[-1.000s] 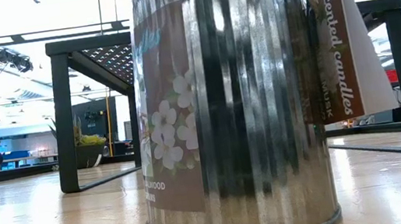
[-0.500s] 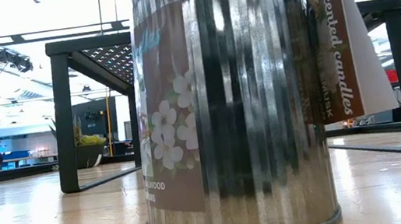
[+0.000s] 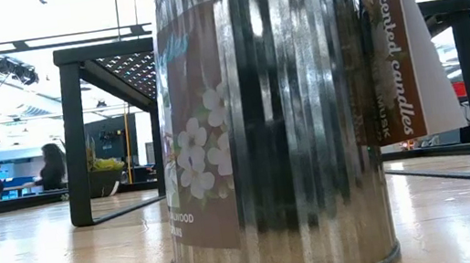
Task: Pick & Place candle stick holders
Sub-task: Put the pink candle holder on the shelf aligned with the pink candle holder
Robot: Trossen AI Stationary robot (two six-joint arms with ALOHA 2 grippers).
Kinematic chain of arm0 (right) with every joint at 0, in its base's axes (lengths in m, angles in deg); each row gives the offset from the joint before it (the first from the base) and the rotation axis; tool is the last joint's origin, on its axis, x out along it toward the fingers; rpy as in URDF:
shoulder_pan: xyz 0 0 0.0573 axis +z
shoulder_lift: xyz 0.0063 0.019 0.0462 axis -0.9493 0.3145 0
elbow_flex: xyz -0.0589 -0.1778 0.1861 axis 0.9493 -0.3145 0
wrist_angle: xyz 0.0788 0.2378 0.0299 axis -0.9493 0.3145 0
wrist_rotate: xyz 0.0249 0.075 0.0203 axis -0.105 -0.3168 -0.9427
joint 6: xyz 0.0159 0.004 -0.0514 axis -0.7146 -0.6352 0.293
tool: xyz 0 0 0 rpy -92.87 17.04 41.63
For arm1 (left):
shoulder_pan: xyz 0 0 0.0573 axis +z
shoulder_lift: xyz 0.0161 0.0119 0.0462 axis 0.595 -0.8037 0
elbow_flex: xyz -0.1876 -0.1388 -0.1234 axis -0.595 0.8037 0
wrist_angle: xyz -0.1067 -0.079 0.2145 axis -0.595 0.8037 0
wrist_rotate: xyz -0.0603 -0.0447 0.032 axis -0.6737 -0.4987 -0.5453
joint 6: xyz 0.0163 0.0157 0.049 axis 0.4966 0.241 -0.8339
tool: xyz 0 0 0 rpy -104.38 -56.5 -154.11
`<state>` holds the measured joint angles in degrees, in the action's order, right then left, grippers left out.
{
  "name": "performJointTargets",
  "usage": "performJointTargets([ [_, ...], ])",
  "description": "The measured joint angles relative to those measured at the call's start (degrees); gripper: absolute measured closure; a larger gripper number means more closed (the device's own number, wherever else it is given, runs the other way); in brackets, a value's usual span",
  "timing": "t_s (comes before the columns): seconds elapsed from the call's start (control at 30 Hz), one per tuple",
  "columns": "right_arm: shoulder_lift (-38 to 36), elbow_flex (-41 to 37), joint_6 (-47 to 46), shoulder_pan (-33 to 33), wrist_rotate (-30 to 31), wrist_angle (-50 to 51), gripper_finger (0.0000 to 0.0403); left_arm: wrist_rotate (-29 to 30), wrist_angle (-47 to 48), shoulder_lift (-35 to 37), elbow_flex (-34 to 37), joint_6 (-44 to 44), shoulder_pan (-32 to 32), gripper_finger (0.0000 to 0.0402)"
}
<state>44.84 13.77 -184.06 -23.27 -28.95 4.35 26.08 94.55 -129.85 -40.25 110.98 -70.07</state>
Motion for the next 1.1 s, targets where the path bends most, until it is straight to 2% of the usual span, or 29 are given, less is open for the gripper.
performJointTargets([
  [0.03, -0.1, 0.0, 0.3, 0.0, -0.3, -0.2, 0.0373, 0.0, 0.0, 0.0, 0.0, 0.0, 0.0, 0.0230],
  [0.1, 0.0, 0.1, 0.7, 0.0, -0.1, -1.0, 0.0388, 0.0, 0.0, 0.0, 0.0, -0.1, 0.0, 0.0229],
  [0.37, -1.6, -0.1, 1.6, -1.2, -2.2, 0.4, 0.0394, 0.0, 0.0, 0.0, 0.0, -0.1, 0.2, 0.0230],
  [0.63, -8.9, -0.1, 4.7, -3.7, -2.0, 2.5, 0.0394, 0.1, 0.0, 0.0, 0.0, -0.1, 0.6, 0.0230],
  [0.9, -18.7, 0.6, 12.3, -8.6, -0.5, 2.5, 0.0394, -0.6, 0.0, 0.0, 0.0, 0.0, 1.7, 0.0230],
  [1.1, -22.4, 7.6, 23.0, -13.6, 2.2, 2.9, 0.0394, -1.1, -0.1, 0.0, 0.0, -0.1, 1.9, 0.0230],
])
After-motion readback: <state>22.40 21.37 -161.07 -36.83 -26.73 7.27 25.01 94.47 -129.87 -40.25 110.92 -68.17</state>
